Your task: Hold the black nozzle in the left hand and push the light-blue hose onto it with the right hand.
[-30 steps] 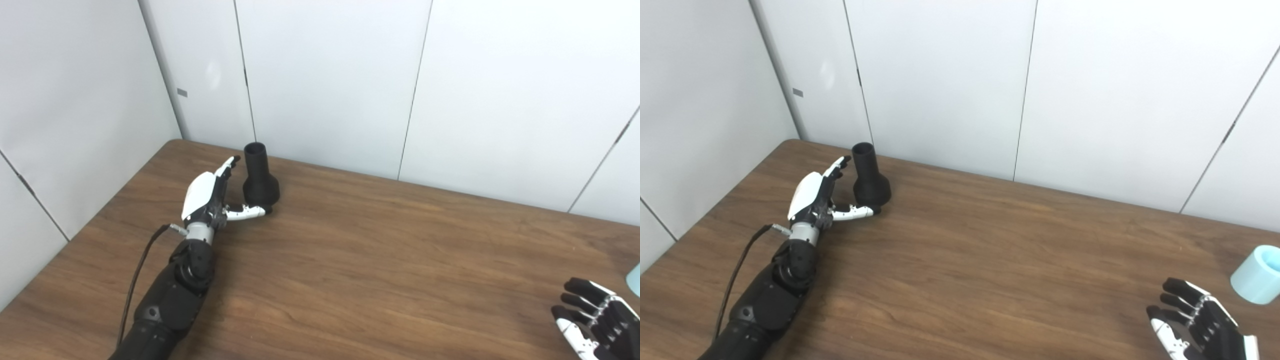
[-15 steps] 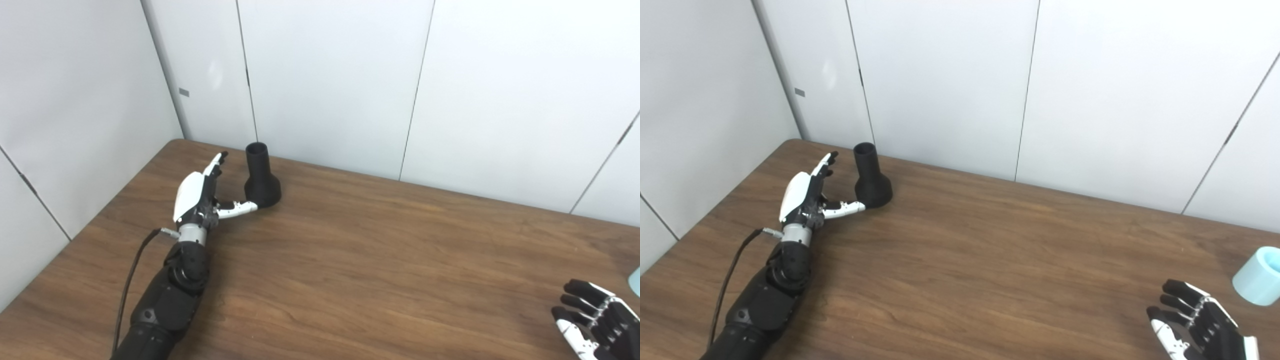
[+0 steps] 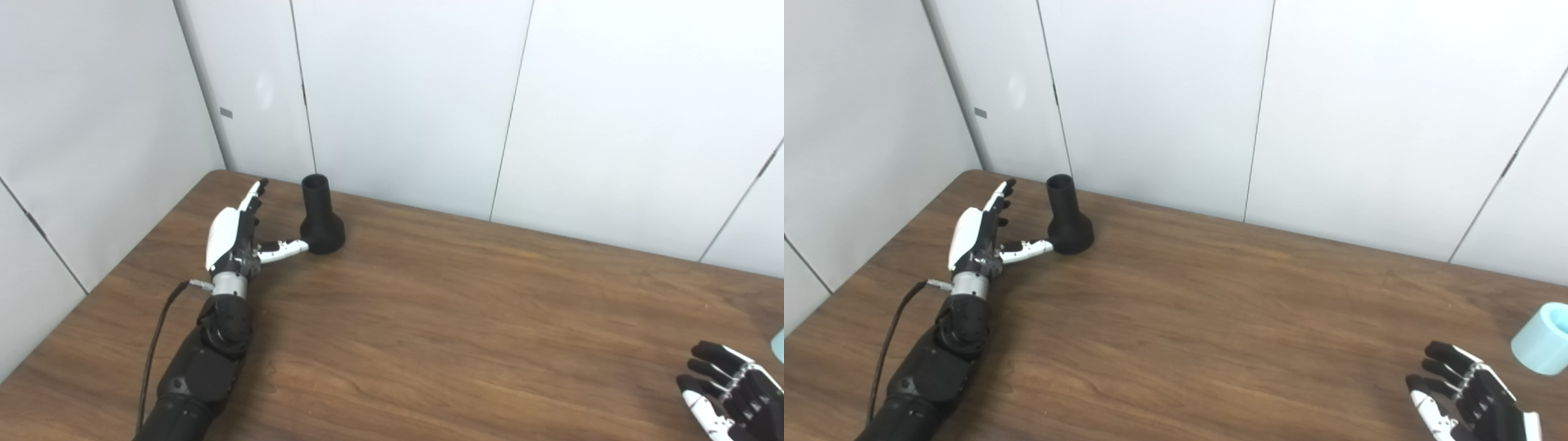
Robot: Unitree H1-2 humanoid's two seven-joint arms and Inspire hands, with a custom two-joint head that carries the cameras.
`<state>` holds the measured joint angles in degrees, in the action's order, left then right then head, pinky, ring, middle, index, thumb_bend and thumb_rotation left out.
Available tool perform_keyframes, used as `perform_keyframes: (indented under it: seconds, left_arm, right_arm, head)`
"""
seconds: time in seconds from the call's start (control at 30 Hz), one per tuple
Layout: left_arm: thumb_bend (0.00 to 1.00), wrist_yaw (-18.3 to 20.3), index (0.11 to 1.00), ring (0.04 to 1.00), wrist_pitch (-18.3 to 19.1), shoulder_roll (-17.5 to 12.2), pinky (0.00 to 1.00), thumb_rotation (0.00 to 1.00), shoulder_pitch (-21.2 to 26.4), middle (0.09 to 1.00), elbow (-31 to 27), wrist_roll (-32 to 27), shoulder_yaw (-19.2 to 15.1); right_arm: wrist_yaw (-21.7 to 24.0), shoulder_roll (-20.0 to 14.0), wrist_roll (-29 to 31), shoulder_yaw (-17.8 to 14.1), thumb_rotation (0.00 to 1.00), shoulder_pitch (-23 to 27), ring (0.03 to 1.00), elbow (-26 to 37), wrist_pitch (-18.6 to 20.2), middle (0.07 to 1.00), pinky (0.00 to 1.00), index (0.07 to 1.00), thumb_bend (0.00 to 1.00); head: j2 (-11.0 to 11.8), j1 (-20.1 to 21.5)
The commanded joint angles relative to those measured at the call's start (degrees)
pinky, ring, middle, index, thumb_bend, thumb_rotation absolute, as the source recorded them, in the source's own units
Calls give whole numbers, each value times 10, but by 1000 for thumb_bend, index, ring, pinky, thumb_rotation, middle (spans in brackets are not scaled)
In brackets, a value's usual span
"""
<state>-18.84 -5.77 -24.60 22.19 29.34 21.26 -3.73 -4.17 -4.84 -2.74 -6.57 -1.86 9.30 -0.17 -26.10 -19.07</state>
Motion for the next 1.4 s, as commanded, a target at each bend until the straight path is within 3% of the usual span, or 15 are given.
perform_keyframes:
  seconds: [0.0, 0.23, 0.33, 0.43, 0.8, 0.97, 1.13, 1.37]
  left_arm:
    - [1000, 13, 902, 816, -3, -16, 717, 299, 22, 871, -13, 14, 12]
    - [1000, 142, 971, 903, 19, -33, 831, 354, 32, 938, 3, -29, 48]
    - [1000, 154, 967, 903, 9, -33, 836, 356, 38, 933, 23, -33, 53]
    - [1000, 150, 959, 898, 3, -34, 827, 356, 44, 929, 39, -22, 64]
    - [1000, 134, 948, 878, 38, -33, 783, 368, 60, 928, 67, 9, 84]
    - [1000, 122, 876, 845, -3, -34, 776, 309, 66, 882, 106, -5, 80]
    - [1000, 99, 772, 781, -53, -31, 724, 165, 76, 789, 162, -22, 71]
    - [1000, 61, 756, 640, -40, -37, 529, 126, 79, 764, 180, 24, 105]
  right_arm:
    - [2, -6, 3, -3, 0, 11, 685, 18, -7, 696, 604, 653, 197]
    - [-1, -6, -7, -2, 0, 8, 659, 23, -8, 673, 564, 634, 212]
    - [0, -6, -7, -2, 0, 6, 665, 28, 1, 678, 575, 640, 215]
    - [1, -6, -6, -3, 0, 6, 671, 29, 3, 682, 586, 642, 218]
    - [1, -6, -11, -2, 0, 4, 674, 33, 3, 685, 585, 644, 202]
    - [2, -6, -10, -2, 0, 3, 678, 37, 8, 688, 592, 648, 204]
    - [1, -7, -12, -2, 0, 1, 679, 41, 12, 688, 594, 648, 212]
    - [1, -8, -14, -2, 0, 1, 672, 44, 16, 683, 590, 645, 214]
  head:
    - [0, 0]
    - [-2, 1]
    - [-2, 1]
    - [-2, 1]
    - [-3, 4]
    - [-3, 4]
    - [-5, 5]
    - [-7, 6]
